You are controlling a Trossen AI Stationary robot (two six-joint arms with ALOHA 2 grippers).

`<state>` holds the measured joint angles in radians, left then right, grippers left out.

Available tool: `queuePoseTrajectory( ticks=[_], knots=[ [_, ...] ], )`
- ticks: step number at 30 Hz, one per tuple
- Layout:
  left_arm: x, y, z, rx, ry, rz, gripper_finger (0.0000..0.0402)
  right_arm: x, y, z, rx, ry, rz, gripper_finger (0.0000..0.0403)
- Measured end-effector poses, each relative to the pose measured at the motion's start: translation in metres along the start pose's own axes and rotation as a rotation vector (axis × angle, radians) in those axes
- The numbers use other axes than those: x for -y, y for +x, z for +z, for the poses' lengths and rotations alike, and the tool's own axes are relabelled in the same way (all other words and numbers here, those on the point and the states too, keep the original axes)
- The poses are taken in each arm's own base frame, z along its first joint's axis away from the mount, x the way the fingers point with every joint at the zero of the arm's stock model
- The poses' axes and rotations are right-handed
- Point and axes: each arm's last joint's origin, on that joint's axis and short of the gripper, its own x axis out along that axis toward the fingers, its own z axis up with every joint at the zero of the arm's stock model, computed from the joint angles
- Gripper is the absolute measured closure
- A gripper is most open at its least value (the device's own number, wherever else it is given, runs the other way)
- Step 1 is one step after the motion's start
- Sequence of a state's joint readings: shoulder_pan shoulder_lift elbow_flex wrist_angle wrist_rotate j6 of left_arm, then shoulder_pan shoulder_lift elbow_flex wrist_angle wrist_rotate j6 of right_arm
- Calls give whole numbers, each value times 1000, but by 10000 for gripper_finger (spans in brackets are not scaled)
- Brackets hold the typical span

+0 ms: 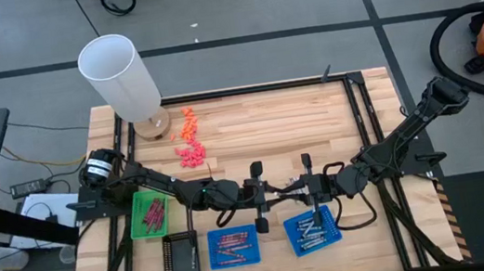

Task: Sort crayons
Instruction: Put the white crayon into the black basket

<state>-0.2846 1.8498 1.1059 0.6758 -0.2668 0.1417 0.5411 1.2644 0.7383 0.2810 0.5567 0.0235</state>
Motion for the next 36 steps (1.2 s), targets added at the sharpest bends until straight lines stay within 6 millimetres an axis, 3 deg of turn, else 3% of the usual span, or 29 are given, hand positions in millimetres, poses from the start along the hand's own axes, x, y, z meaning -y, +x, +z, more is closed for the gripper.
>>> queuePoseTrajectory(
  ticks=[4, 9, 15, 22, 29, 36],
  knots=[
    [0, 0, 0, -2, -13, 0, 377, 0, 0, -1, -9, 17, 0, 353],
    [-1, 0, 0, -11, -23, 1, 370, 0, 0, -5, -40, 27, -8, 328],
    [0, -14, 4, -164, -16, 2, 355, 2, -2, -8, -68, 2, -90, 300],
    [10, -59, 17, -463, -97, -35, 360, 10, -1, -14, -133, -11, -152, 292],
    [28, -116, 19, -812, -358, -11, 360, 25, 7, -17, -168, -7, -165, 279],
    [69, -164, 12, -1059, -624, 104, 356, 35, 11, -18, -188, -117, -193, 275]
  ],
)
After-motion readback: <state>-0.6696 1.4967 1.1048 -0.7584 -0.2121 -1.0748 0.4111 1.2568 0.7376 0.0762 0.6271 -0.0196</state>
